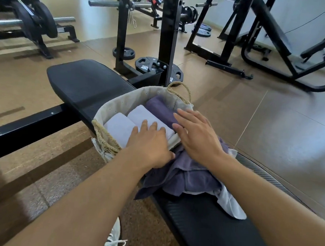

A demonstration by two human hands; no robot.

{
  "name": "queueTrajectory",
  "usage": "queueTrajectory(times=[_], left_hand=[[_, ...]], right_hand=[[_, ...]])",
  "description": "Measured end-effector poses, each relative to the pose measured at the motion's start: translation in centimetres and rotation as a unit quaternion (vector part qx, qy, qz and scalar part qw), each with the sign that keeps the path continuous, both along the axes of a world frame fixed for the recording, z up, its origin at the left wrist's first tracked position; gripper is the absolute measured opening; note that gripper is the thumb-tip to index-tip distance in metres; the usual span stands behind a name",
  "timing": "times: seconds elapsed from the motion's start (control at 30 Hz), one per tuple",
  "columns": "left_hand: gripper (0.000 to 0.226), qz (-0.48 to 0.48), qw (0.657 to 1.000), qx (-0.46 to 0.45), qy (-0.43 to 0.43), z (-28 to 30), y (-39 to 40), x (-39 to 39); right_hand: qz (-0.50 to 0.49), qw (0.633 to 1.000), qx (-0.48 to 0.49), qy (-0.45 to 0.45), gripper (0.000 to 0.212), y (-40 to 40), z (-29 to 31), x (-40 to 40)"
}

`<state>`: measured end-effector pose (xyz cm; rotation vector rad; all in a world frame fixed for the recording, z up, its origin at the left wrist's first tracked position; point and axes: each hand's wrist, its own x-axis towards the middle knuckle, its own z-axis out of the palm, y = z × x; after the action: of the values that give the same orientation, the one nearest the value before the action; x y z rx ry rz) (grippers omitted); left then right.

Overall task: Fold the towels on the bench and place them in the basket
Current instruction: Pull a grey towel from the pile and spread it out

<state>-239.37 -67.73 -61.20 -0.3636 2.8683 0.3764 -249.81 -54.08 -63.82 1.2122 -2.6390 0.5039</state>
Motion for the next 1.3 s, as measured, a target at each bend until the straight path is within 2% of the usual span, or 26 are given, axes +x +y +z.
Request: queueTrajectory(times=[0.07,0.1,0.17,0.23,0.3,0.37,0.47,0.53,0.73,0.8,0.87,0.93,0.97,1.0,1.07,1.1,1.13,1.2,1.3], left_hand=[[0.083,-0.017,0.999,0.001,0.034,0.2,0.4,-0.2],[0.081,-0.032,0.998,0.003,0.057,0.3,0.8,-0.3],[0.074,-0.064,0.991,0.024,0.112,0.6,2.1,-0.5],[0.067,-0.106,0.975,0.062,0.187,0.8,3.9,-0.3],[0.060,-0.155,0.956,0.084,0.236,0.7,6.2,0.1],[0.058,-0.196,0.955,0.085,0.208,-0.2,8.2,0.7],[0.066,-0.220,0.971,0.049,0.081,-2.4,10.1,1.1],[0.072,-0.223,0.974,0.005,0.028,-3.3,10.7,1.1],[0.077,-0.195,0.980,-0.024,0.033,-3.7,12.0,0.5],[0.075,-0.195,0.980,-0.034,0.034,-4.1,12.4,0.2],[0.068,-0.195,0.979,-0.039,0.045,-4.5,12.6,-0.2],[0.059,-0.191,0.979,-0.043,0.066,-4.7,12.4,-0.9],[0.056,-0.187,0.978,-0.048,0.076,-4.8,12.3,-1.2],[0.054,-0.184,0.978,-0.055,0.085,-4.8,12.1,-1.5],[0.054,-0.175,0.978,-0.056,0.100,-5.1,11.7,-2.0],[0.056,-0.170,0.978,-0.043,0.110,-5.3,11.6,-2.2],[0.057,-0.168,0.978,-0.026,0.119,-5.6,11.5,-2.4],[0.060,-0.178,0.975,-0.007,0.131,-5.8,11.7,-2.6],[0.069,-0.157,0.977,0.015,0.146,-5.3,11.9,-2.7]], right_hand=[[-0.025,0.997,-0.067,-0.011,0.046,3.4,-0.9,1.2],[-0.047,0.996,-0.067,-0.034,0.046,5.3,-1.3,1.8],[-0.078,0.993,-0.008,-0.087,0.053,9.4,-2.2,3.4],[-0.064,0.987,0.103,-0.101,0.062,13.2,-3.0,4.9],[-0.040,0.978,0.169,-0.115,0.064,16.2,-3.6,6.1],[-0.047,0.975,0.172,-0.131,0.057,18.3,-3.5,7.2],[-0.054,0.971,0.178,-0.152,0.054,20.4,-3.0,8.7],[-0.068,0.969,0.186,-0.148,0.051,21.6,-2.7,9.8],[-0.092,0.977,0.155,-0.118,0.012,24.2,-2.7,11.1],[-0.119,0.975,0.140,-0.124,0.008,23.7,-2.9,10.9],[-0.134,0.979,0.102,-0.118,0.008,22.5,-2.9,10.6],[-0.115,0.989,0.003,-0.097,0.010,21.4,-2.5,10.3],[-0.102,0.985,-0.060,-0.125,0.014,21.0,-2.2,10.2],[-0.098,0.967,-0.127,-0.196,0.016,20.8,-1.7,10.2],[-0.098,0.891,-0.279,-0.345,0.011,20.6,-0.7,10.2],[-0.107,0.854,-0.351,-0.370,0.009,20.8,-0.5,10.1],[-0.119,0.831,-0.400,-0.368,0.011,21.0,-0.2,9.9],[-0.141,0.832,-0.421,-0.334,0.014,21.5,0.2,9.7],[-0.152,0.852,-0.381,-0.326,0.022,21.9,1.0,9.5]])
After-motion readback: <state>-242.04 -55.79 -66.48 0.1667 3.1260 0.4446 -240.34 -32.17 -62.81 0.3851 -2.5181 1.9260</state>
